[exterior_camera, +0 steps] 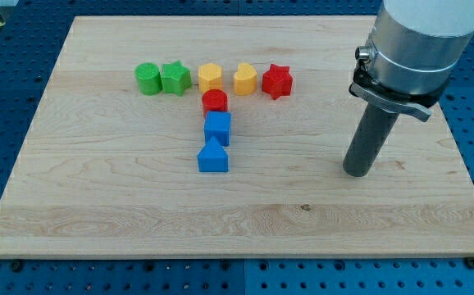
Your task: Point your arm to the yellow heart
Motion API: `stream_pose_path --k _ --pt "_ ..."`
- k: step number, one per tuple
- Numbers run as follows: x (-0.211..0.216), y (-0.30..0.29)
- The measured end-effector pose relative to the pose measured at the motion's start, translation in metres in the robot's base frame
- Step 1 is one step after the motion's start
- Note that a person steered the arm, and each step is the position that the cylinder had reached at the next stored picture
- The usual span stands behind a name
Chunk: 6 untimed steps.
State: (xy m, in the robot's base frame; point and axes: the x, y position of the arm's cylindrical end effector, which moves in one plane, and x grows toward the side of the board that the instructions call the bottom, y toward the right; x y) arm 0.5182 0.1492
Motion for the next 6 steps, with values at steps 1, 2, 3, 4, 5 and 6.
stream_pose_path --k 1,2,3,4,5,6 --pt "-0.001 -0.001" --pt "-0.035 -0.039" --pt "-0.072 -0.098" --pt "-0.107 -0.135" --pt "-0.108 -0.135" --pt "-0.111 -0.141"
